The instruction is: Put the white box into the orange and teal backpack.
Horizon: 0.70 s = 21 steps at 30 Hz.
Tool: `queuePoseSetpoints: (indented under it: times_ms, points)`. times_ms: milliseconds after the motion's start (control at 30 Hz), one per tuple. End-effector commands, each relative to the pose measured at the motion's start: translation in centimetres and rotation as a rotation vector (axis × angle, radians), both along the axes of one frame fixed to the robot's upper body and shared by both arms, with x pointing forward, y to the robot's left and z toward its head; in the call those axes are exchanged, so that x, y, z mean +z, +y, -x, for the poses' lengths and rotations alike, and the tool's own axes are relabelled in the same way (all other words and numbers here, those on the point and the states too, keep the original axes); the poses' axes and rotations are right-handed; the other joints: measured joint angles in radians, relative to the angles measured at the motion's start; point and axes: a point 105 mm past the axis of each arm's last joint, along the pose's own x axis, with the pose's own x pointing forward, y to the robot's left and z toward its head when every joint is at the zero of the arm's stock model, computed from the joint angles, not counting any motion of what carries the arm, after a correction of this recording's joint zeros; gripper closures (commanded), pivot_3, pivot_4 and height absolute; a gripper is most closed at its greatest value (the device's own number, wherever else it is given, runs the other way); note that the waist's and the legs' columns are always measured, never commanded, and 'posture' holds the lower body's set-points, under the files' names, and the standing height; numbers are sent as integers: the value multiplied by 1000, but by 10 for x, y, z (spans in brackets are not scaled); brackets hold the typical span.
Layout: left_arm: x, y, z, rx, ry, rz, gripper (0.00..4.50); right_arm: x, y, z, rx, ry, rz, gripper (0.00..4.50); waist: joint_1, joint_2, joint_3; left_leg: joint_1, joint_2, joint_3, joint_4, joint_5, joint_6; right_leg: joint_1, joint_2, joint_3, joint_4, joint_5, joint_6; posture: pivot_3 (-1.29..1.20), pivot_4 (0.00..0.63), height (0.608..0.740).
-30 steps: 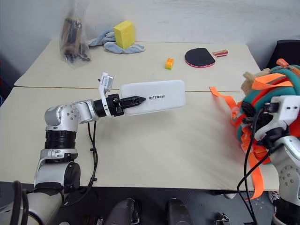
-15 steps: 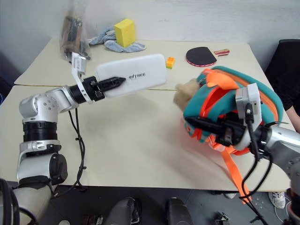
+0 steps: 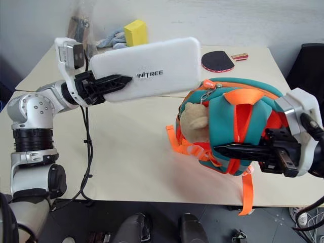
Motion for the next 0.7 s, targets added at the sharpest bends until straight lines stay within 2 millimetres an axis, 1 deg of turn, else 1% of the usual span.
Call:
queuePoseSetpoints:
  times_ms: [33, 167, 333, 433, 500, 633, 700]
  points:
    - [5, -8, 4, -58, -129, -78, 3307, 12, -10, 2, -24, -52, 13, 4485, 1, 0, 0, 0, 0, 0, 0, 0, 0, 0, 0, 0, 0, 0, 0, 0, 150, 740]
    - [-5, -15, -9, -48, -222, -173, 3307, 8, -15, 0, -41, -43, 40, 4485, 4, 0, 0, 0, 0, 0, 1, 0, 1, 1, 0, 0, -1, 0, 0, 0, 150, 740]
    - [-3, -23, -21, -43, -309, -216, 3307, 7, -12, 2, -30, -52, 45, 4485, 6, 0, 0, 0, 0, 0, 1, 0, 1, 1, 0, 0, -1, 0, 0, 0, 150, 740]
    - [-2, -25, -25, -48, -347, -246, 3307, 9, -10, 3, -20, -59, 40, 4485, 5, -1, 0, -1, 0, 0, 1, 0, 1, 0, 0, 0, -1, 0, 0, 0, 150, 740]
    - [-5, -28, -25, -79, -367, -279, 3307, 12, -8, 2, -12, -69, 32, 4485, 4, -1, 0, -1, 0, 0, 1, 0, 1, 0, 0, 0, -1, 0, 0, 0, 150, 740]
    - [-18, -45, -22, -161, -391, -320, 3307, 15, -1, -1, 4, -99, 26, 4485, 5, -1, 0, -1, 0, 0, 1, 0, 1, 0, 0, 0, 0, 0, 0, 0, 150, 740]
    - [-27, -68, -19, -204, -401, -324, 3307, 13, 5, -3, 13, -110, 22, 4485, 6, -1, 0, -1, 0, 0, 2, 0, 2, 0, 0, 0, 0, 0, 0, 0, 150, 740]
